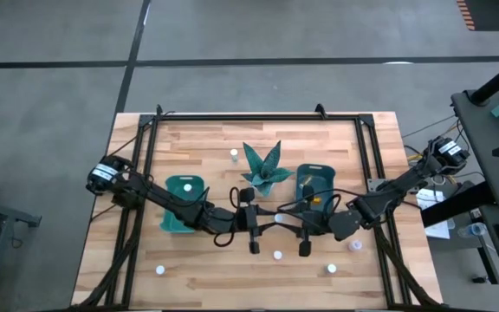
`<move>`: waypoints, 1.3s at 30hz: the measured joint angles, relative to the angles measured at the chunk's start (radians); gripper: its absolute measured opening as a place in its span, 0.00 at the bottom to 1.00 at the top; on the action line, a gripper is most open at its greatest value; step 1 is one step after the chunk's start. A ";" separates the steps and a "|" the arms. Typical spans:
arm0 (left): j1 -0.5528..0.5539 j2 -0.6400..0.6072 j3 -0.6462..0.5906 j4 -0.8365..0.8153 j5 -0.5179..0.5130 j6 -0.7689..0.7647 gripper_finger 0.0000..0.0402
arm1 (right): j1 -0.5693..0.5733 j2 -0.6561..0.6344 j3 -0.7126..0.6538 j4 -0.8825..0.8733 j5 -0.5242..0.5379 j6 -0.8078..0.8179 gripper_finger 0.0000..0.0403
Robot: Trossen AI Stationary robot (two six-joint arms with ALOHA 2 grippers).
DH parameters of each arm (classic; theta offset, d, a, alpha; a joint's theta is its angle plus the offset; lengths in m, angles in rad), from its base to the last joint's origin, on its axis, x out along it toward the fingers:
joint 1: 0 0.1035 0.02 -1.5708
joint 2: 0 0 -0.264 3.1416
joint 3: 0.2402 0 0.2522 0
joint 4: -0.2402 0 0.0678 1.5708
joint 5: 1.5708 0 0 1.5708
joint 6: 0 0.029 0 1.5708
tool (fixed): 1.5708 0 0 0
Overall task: Pick and place medicine bottles into bin by pill shape (circle, oval)
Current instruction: Put the yellow tablet bottle into the blue bin
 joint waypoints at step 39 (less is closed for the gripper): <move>0.009 -0.381 -0.082 -0.293 -0.006 0.240 0.56 | -0.152 -0.303 -0.275 -0.727 0.284 0.894 0.27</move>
